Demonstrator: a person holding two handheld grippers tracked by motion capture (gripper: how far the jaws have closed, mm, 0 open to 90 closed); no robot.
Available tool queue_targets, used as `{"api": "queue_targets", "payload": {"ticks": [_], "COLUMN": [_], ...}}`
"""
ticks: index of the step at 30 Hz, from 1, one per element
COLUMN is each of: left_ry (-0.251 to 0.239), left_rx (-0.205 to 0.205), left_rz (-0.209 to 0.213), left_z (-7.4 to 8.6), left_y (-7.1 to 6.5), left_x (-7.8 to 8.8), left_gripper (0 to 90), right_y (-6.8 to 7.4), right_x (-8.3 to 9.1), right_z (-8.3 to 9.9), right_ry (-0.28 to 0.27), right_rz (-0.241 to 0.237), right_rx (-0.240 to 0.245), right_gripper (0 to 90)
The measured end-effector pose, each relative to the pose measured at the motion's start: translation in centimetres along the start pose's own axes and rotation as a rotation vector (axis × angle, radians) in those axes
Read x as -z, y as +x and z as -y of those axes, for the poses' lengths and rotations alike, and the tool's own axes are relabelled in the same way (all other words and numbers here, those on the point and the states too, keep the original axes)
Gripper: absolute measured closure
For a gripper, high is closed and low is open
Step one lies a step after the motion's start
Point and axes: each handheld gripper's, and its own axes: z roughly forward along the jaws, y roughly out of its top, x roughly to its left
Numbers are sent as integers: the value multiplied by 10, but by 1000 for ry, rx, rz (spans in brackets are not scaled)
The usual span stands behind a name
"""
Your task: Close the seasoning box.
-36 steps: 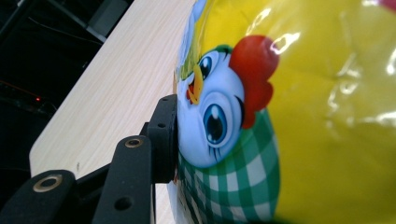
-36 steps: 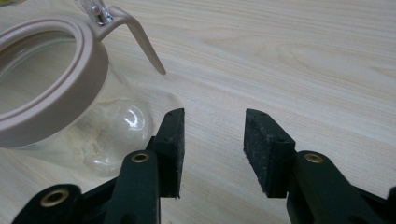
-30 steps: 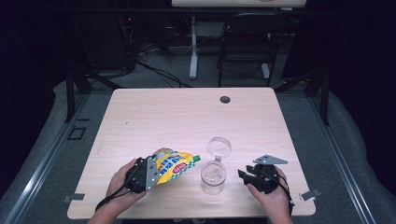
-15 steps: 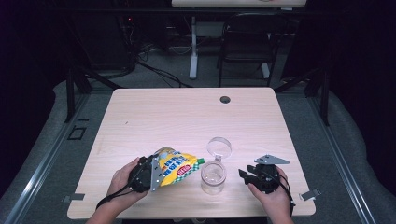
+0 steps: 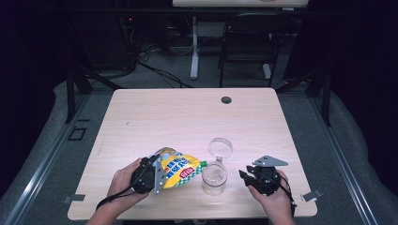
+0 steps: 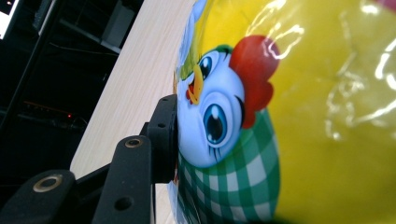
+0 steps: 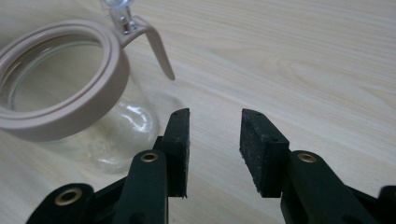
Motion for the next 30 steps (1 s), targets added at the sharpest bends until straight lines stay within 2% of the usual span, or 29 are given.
{"api": "queue_targets", "payload": {"ticks": [4, 13, 18, 22, 26, 30], "left_ry": [10, 16, 14, 16, 16, 18], "left_rx": [-3, -23, -22, -20, -28, -38], "left_rz": [0, 5, 8, 10, 9, 6], "left_z": [0, -3, -3, -2, -2, -3], "left_y": [-1, -1, -2, -2, -2, -1], "left_x": [-1, -1, -2, -2, -2, -1], "left_gripper": [581, 581, 581, 581, 581, 581], "right_y": [4, 17, 21, 23, 26, 30], "right_x": [0, 8, 8, 9, 11, 13], "right_z": [-1, -8, -9, -12, -15, -18], "right_ry": [23, 4, 6, 32, 44, 51], "right_rz": [-15, -27, -34, -48, -59, -48], "right_rx": [23, 86, 99, 119, 112, 148], "right_gripper": [647, 659, 659, 659, 684, 701]}}
